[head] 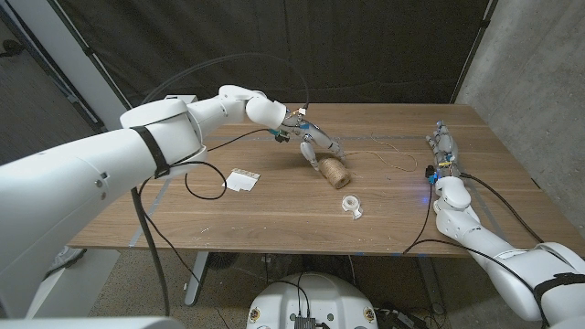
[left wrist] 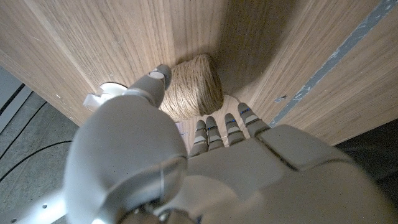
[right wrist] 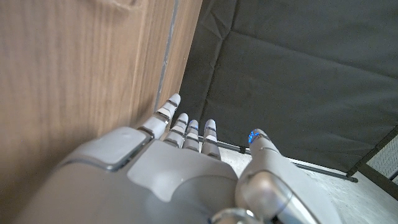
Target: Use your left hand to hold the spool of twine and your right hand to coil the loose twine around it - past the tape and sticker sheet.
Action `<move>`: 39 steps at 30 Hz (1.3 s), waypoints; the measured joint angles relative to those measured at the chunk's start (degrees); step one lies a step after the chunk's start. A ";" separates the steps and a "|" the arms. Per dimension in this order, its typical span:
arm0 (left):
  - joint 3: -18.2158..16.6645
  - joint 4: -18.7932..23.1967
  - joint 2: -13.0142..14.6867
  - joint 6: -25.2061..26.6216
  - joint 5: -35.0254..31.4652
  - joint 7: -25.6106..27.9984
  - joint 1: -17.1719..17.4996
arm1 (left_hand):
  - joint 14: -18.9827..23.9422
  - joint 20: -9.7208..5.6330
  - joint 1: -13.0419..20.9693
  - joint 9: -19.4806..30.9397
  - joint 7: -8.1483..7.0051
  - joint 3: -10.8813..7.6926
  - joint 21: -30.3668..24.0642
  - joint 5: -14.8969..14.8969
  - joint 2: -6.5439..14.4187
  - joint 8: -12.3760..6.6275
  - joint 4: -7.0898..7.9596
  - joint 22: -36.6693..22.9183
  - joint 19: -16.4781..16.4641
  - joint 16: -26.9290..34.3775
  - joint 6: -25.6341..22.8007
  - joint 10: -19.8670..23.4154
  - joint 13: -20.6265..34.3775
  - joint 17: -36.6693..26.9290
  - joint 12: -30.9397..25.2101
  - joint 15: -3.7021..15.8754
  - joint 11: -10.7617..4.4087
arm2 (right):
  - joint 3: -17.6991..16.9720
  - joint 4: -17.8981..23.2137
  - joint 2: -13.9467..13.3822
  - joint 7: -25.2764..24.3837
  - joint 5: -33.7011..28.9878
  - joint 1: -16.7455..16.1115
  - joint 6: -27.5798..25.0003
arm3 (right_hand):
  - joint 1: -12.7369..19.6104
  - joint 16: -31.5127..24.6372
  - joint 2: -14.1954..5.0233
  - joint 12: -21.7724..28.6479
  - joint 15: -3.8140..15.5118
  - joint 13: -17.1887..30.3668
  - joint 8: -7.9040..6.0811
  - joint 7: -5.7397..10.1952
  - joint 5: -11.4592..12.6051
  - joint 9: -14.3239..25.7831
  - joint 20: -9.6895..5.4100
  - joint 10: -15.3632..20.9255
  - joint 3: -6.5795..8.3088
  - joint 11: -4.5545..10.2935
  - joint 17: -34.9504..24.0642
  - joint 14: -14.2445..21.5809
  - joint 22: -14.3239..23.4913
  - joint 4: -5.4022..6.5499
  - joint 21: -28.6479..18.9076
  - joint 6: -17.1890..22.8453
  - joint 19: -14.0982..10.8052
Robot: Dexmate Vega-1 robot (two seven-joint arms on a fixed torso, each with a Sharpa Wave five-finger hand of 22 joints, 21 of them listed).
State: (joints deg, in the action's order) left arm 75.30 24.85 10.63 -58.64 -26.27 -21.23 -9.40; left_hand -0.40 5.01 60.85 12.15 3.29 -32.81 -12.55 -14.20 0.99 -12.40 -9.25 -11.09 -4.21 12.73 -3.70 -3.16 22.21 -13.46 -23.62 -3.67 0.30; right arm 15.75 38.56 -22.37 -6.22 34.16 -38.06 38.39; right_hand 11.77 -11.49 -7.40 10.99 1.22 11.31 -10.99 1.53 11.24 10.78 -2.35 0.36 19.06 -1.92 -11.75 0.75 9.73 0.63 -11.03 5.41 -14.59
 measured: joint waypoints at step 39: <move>6.29 -1.64 -0.69 1.97 -6.60 15.74 -0.43 | 2.66 0.10 1.29 0.52 -0.55 -1.26 -0.50 -0.88 0.81 -1.17 -0.32 0.01 -1.33 1.08 -4.19 1.34 1.33 -1.33 -3.00 0.61 -0.71 | -2.08 -15.33 2.79 6.36 2.75 5.34 5.60 | -0.46 0.00 -0.02 0.00 0.00 0.00 0.00 0.21 0.00 0.00 0.00 0.00 0.24 0.00 -0.11 0.00 0.00 0.24 0.00 -0.21 0.00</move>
State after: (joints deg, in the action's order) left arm 81.59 23.21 9.94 -56.67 -32.87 -5.48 -9.84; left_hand 2.26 5.11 62.14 12.67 2.74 -34.08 -13.05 -15.07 1.80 -13.57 -9.57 -11.07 -5.54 13.81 -7.89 -1.82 23.54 -14.80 -26.63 -3.07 -0.41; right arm 13.67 23.23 -19.58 0.14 36.91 -32.72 43.98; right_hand 11.31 -11.49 -7.42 10.99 1.22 11.31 -10.99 1.74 11.24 10.78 -2.35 0.37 19.30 -1.92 -11.86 0.75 9.73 0.88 -11.03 5.20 -14.59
